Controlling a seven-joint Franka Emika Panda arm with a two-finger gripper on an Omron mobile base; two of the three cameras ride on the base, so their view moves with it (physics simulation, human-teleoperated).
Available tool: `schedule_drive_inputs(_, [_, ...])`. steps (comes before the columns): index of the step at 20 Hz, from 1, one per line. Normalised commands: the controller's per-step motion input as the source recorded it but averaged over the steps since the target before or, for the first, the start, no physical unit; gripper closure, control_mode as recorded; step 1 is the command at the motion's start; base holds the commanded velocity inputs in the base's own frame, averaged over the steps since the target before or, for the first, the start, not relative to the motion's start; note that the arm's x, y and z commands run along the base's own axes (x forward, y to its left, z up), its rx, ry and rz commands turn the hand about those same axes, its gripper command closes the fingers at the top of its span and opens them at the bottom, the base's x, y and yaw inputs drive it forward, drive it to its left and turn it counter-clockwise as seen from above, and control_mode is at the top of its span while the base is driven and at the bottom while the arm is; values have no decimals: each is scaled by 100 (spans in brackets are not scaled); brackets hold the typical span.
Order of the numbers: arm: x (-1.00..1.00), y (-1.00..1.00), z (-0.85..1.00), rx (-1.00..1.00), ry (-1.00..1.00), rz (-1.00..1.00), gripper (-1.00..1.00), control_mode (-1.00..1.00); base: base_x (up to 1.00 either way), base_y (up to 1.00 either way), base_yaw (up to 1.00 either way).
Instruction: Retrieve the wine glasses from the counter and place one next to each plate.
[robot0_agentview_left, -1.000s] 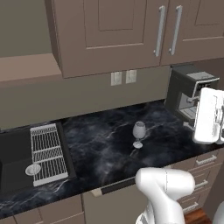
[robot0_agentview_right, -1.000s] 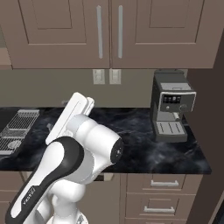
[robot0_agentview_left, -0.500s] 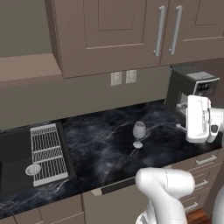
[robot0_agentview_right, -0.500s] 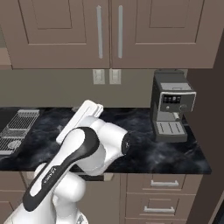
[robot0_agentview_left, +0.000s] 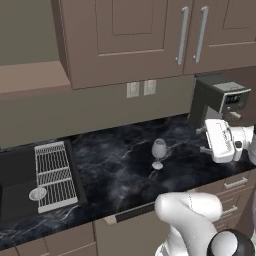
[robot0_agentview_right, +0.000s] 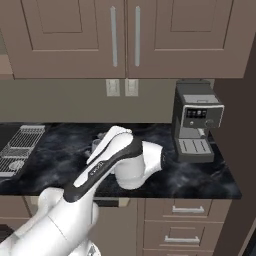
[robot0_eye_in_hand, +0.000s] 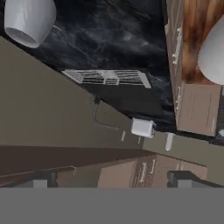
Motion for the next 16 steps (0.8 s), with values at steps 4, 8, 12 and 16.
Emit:
schedule_drive_inputs(4, [72, 0, -62, 0, 13, 5, -100, -100, 0, 0, 0])
schedule_drive_inputs(8, [77, 0, -61, 0, 0, 7, -100, -100, 0, 0, 0])
schedule_drive_inputs(12, [74, -4, -59, 0, 0, 6, -100, -100, 0, 0, 0])
schedule_drive_inputs(16, [58, -16, -47, 0, 2, 6, -100, -100, 0, 0, 0])
